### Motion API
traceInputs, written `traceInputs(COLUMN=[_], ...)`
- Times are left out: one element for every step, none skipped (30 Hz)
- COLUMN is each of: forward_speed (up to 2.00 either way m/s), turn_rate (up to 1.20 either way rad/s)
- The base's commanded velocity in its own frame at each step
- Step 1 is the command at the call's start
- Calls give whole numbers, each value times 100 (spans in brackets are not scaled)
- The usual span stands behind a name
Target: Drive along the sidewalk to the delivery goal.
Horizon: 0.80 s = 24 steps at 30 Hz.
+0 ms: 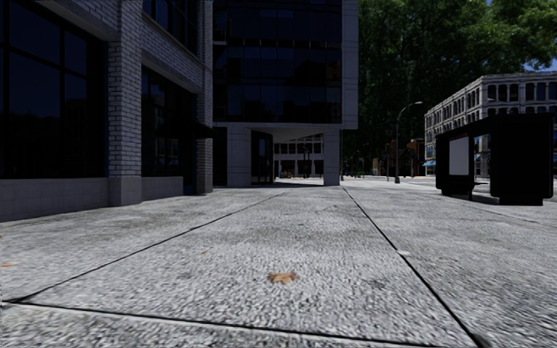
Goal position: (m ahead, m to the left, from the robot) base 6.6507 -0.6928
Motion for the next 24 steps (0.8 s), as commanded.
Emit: traceInputs(forward_speed=[194, 194, 194, 194, 194, 194, 194, 194, 194, 194, 194, 194, 194, 194, 194, 194, 194, 194, 194, 194, 194, 194, 194, 194], turn_rate=[0, 0, 0, 0, 0, 0, 0, 0, 0, 0, 0, 0, 0, 0, 0, 0, 0, 0, 0, 0, 0, 0, 0, 0])
